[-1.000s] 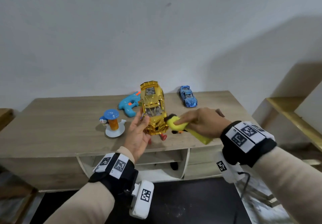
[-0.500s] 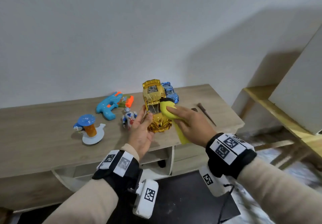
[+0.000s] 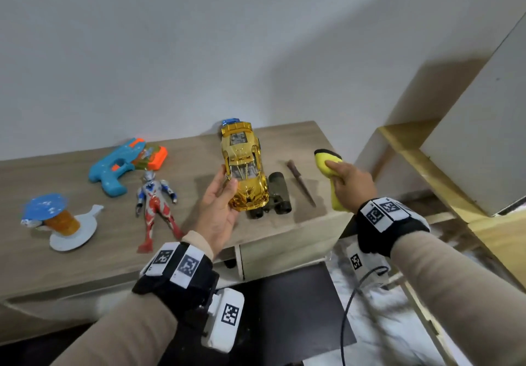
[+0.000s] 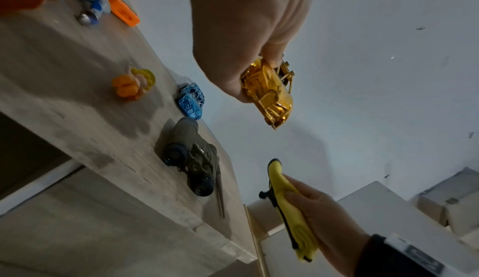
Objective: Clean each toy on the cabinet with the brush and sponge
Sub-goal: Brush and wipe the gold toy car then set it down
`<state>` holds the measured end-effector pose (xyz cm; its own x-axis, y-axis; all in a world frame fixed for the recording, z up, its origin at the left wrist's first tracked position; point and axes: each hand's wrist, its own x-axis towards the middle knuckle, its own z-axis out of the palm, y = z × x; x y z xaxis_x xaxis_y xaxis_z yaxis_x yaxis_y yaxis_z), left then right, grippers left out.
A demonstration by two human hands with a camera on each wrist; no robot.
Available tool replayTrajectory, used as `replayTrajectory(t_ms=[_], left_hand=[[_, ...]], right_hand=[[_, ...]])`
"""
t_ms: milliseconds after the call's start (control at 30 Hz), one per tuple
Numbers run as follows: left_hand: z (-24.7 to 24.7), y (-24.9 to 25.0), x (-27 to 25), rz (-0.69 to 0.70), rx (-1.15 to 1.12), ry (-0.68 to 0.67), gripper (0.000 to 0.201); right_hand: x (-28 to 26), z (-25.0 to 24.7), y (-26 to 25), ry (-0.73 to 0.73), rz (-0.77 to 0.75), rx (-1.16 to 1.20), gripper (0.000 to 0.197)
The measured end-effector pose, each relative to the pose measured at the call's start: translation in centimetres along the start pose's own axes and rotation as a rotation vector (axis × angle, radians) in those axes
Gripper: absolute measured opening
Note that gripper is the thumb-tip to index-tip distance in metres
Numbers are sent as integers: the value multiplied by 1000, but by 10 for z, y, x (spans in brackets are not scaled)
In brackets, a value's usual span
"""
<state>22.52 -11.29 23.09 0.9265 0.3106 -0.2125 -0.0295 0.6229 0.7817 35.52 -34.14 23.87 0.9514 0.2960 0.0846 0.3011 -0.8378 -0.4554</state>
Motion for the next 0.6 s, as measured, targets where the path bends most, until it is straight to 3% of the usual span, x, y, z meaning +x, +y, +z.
replayTrajectory(t_ms=[300, 500, 600], left_hand=[[18, -35, 37, 47, 31, 148, 56], [11, -36, 41, 78, 77, 207, 54], [7, -35, 42, 100, 128, 236, 49]], right_hand=[[69, 52, 82, -184, 18, -119, 42], [77, 59, 86, -212, -46, -220, 41], [76, 54, 73, -116, -91, -236, 34]])
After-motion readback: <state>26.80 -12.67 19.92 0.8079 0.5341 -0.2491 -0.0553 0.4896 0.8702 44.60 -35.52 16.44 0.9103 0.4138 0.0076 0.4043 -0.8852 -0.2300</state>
